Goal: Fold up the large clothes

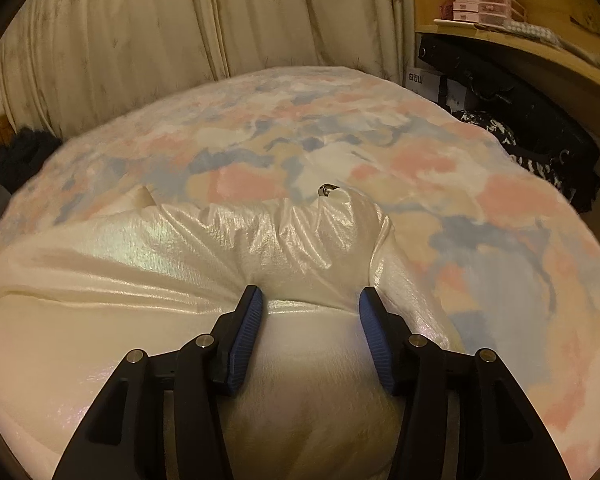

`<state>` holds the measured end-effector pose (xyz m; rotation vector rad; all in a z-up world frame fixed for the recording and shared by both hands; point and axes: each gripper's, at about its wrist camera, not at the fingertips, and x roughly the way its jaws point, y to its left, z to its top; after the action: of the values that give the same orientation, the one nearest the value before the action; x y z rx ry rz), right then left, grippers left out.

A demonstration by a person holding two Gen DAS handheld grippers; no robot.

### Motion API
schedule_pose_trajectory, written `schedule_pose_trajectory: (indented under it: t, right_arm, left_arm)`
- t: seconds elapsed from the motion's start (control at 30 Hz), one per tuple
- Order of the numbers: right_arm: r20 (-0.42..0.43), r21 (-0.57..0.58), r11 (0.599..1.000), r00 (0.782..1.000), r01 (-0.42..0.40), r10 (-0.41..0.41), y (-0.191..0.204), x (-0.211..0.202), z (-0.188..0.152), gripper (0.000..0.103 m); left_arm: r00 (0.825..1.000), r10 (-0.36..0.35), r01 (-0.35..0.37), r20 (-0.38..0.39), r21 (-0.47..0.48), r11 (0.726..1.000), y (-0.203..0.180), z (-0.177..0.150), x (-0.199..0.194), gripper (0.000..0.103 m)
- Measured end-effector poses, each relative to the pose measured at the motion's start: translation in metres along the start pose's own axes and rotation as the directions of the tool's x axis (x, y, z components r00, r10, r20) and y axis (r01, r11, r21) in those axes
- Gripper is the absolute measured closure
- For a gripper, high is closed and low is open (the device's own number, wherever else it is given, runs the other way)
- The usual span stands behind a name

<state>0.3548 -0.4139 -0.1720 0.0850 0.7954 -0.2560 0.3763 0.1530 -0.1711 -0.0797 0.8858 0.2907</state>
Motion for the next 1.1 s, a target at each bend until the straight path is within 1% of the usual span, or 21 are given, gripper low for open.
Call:
schedule_pose_trajectory:
  t: [0.1,0.13,0.17,0.2,0.23,0.33,0.4,0.5,0.57,0.67,0.73,0.77,0.87,0.93,0.97,1.0,1.1]
  right_arm:
    - [-0.035,-0.047,0.997,0.998,0.054,-0.056,0.008,-0.002,0.006,0.049]
    - [-0.043,-0.069,0.994,0.995,0.082,-0.085,0.014,-0.007,0.007,0.047]
    - [-0.044,-0.078,0.993,0.994,0.092,-0.096,0.015,-0.01,0.009,0.047]
    - [-0.043,-0.085,0.991,0.994,0.101,-0.104,0.017,-0.016,0.008,0.045]
    - [-0.041,-0.082,0.992,0.995,0.092,-0.096,0.02,-0.025,0.007,0.044]
    - [-0.034,-0.07,0.996,0.998,0.05,-0.052,0.022,-0.052,0.003,0.043]
    - [-0.012,-0.069,0.997,0.999,0.031,-0.032,0.023,-0.074,-0.001,0.043]
    - [0.02,-0.06,0.998,1.0,0.001,0.0,0.025,-0.108,-0.011,0.043]
    - [0.032,-0.039,0.999,0.999,-0.034,0.035,0.026,-0.132,-0.021,0.043]
    - [0.04,-0.014,0.996,0.996,-0.085,0.086,0.029,-0.161,-0.038,0.043]
    - [0.041,-0.003,0.993,0.992,-0.121,0.121,0.034,-0.18,-0.052,0.043]
    - [0.04,0.001,0.991,0.991,-0.132,0.132,0.036,-0.186,-0.059,0.043]
    - [0.036,0.02,0.982,0.982,-0.185,0.184,0.045,-0.211,-0.082,0.043]
    - [0.028,0.029,0.976,0.976,-0.216,0.215,0.05,-0.223,-0.096,0.043]
    - [0.024,0.031,0.973,0.973,-0.229,0.228,0.053,-0.228,-0.103,0.043]
    - [0.018,0.031,0.97,0.971,-0.24,0.239,0.057,-0.233,-0.11,0.043]
    - [0.009,0.02,0.963,0.963,-0.268,0.268,0.065,-0.244,-0.129,0.043]
  left_arm:
    - [0.999,0.027,-0.027,-0.02,0.006,1.0,-0.003,0.003,-0.004,0.063]
    - [0.999,0.035,-0.035,-0.025,0.005,0.999,-0.002,0.005,-0.008,0.056]
    - [0.999,0.046,-0.046,-0.026,-0.002,0.999,-0.001,0.005,-0.013,0.044]
    - [0.998,0.052,-0.052,-0.024,-0.026,0.998,0.004,0.004,-0.02,0.04]
    - [0.999,0.037,-0.038,-0.022,-0.051,0.998,0.008,0.003,-0.025,0.039]
    - [0.997,-0.057,0.049,-0.046,-0.155,0.987,0.028,-0.003,-0.043,0.039]
    - [0.994,-0.098,0.088,-0.041,-0.191,0.978,0.04,-0.01,-0.058,0.039]
    - [0.99,-0.142,0.136,-0.018,-0.192,0.972,0.051,-0.022,-0.092,0.039]
    - [0.987,-0.161,0.157,-0.008,-0.182,0.971,0.057,-0.033,-0.113,0.039]
    - [0.976,-0.219,0.214,-0.006,-0.185,0.959,0.066,-0.054,-0.146,0.038]
    - [0.963,-0.268,0.261,-0.011,-0.198,0.945,0.072,-0.07,-0.167,0.037]
    - [0.956,-0.292,0.284,-0.009,-0.204,0.937,0.075,-0.079,-0.176,0.034]
    - [0.924,-0.383,0.367,-0.013,-0.255,0.895,0.083,-0.106,-0.197,0.029]
    - [0.89,-0.456,0.427,-0.021,-0.319,0.846,0.088,-0.126,-0.202,0.029]
    - [0.875,-0.483,0.445,-0.023,-0.353,0.823,0.09,-0.136,-0.203,0.028]
    - [0.857,-0.514,0.463,-0.026,-0.398,0.792,0.092,-0.149,-0.202,0.028]
    - [0.812,-0.582,0.496,-0.044,-0.471,0.729,0.089,-0.177,-0.192,0.028]
